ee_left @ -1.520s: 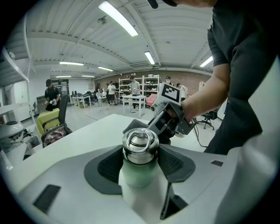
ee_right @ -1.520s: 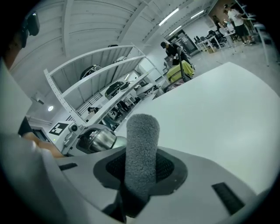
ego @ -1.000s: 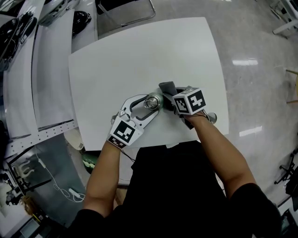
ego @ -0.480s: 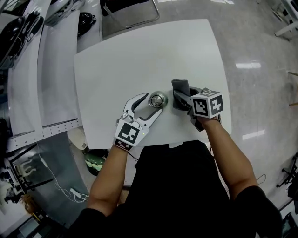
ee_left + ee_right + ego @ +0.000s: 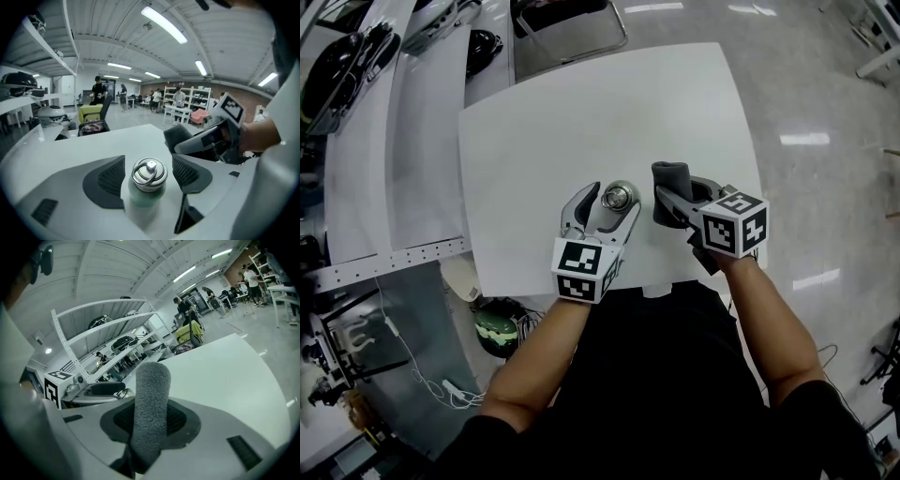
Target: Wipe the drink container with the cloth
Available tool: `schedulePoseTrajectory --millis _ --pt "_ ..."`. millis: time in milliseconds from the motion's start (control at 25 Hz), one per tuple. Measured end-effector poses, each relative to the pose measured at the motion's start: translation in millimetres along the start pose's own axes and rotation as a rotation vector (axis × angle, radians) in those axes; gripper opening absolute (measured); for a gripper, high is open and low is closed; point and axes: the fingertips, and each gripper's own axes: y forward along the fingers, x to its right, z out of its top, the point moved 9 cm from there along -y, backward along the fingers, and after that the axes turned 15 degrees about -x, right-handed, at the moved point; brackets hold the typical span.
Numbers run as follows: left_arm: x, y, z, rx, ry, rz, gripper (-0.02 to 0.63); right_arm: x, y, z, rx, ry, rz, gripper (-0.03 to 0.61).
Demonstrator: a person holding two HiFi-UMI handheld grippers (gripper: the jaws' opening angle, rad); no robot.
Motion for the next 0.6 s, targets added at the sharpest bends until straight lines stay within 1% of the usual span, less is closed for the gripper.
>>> schedulePoseTrajectory --millis 200,320,440,480,560,600 --pt "-1 17 -5 -0.102 -0.106 0.061 0.301 -5 -3 -7 0.001 -0.003 -0.002 0.114" --pt "-2 20 -8 -0.111 -0.141 0.063 0.299 -6 -6 -11 0.0 -0.007 -0.001 0.114" --pt "0 17 -7 -0.118 -0.116 0.06 0.272 -5 -8 -12 -0.003 -0.018 -0.008 0.114" --pt "0 17 -7 -0.124 -0.101 0.053 0.272 -4 -9 -13 -0.002 -0.02 -0.012 0.114" --pt "-2 15 -7 -0.137 -0.062 0.02 0.272 -4 -10 -13 0.002 -0.017 -0.014 0.114" --pt "-3 15 -7 -0.145 -0.03 -0.007 0.272 -4 -10 -13 0.004 -0.016 -0.013 0.114"
